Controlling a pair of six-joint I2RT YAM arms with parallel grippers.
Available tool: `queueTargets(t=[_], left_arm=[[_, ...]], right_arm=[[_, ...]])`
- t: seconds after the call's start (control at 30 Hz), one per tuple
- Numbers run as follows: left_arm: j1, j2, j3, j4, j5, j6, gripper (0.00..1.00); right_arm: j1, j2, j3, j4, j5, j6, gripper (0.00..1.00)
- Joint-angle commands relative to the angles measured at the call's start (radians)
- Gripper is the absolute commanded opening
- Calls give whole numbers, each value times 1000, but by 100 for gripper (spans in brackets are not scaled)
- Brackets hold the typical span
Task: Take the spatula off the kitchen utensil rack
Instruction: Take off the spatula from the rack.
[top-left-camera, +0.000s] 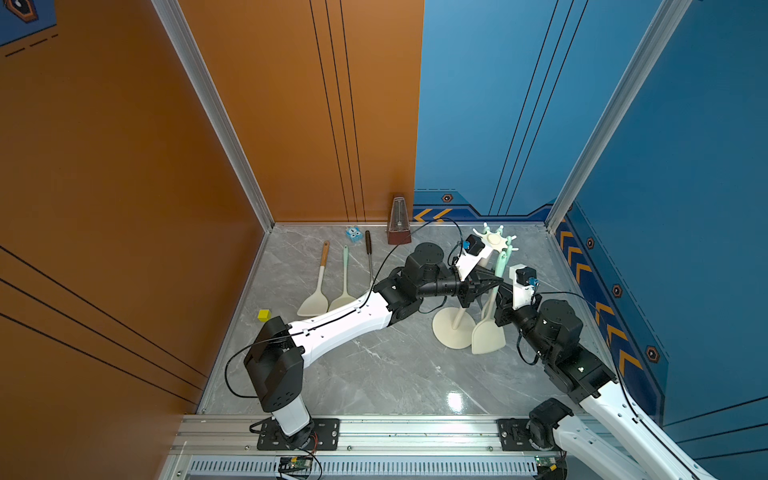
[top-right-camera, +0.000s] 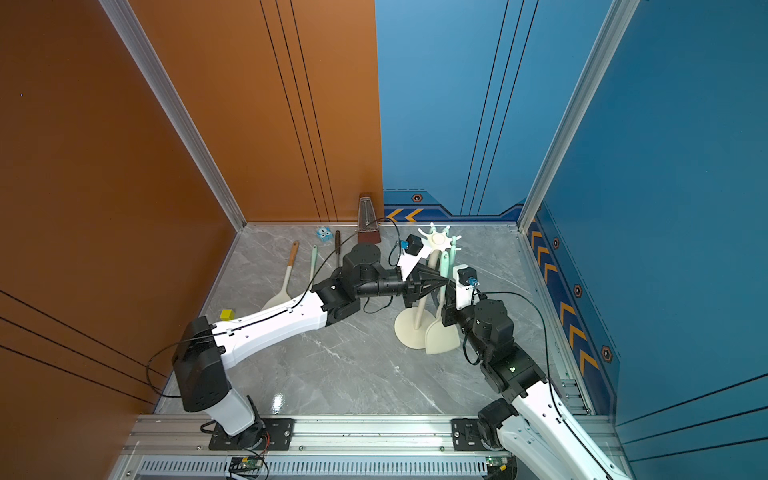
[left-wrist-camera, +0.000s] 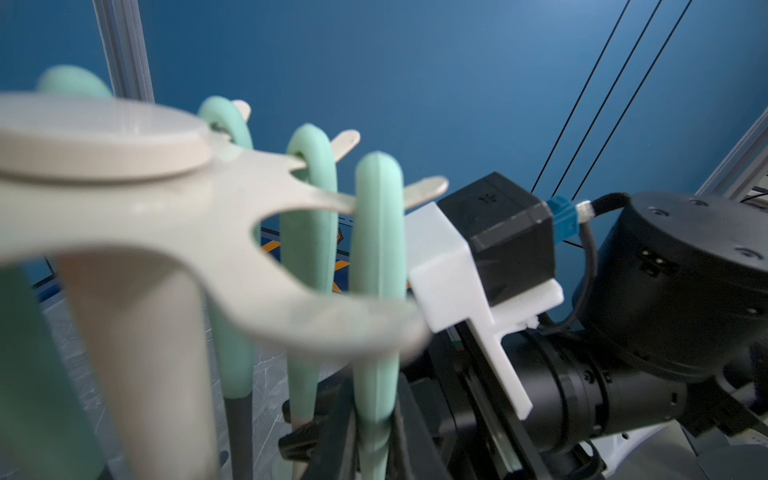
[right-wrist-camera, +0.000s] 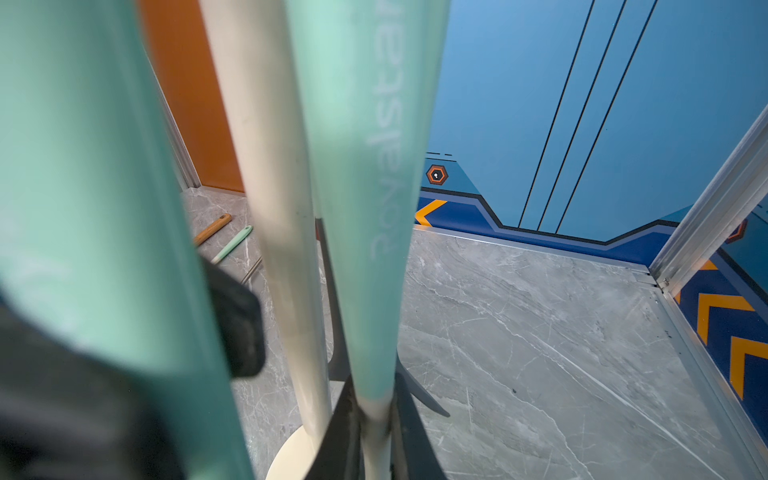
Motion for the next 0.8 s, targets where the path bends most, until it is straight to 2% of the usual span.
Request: queueTargets(t=[0.0, 0.17, 0.6, 0.67, 0.77], left_arm=[[-18, 9, 38, 22, 35, 2, 6], [-29, -3, 24, 21, 23, 17, 0], [-49, -145, -113, 21, -144, 149, 0], [-48, -162, -123, 21, -151, 159, 0], [-40, -168, -114, 21, -100, 149, 0]], right_arm=[[-5, 25, -39, -114, 23, 20, 0], [-6, 31, -35, -110, 27, 17, 0], [-9, 37, -29, -109, 23, 21, 0], [-10, 38, -28, -110, 21, 21, 0], [-10, 40, -25, -112, 20, 24, 0]])
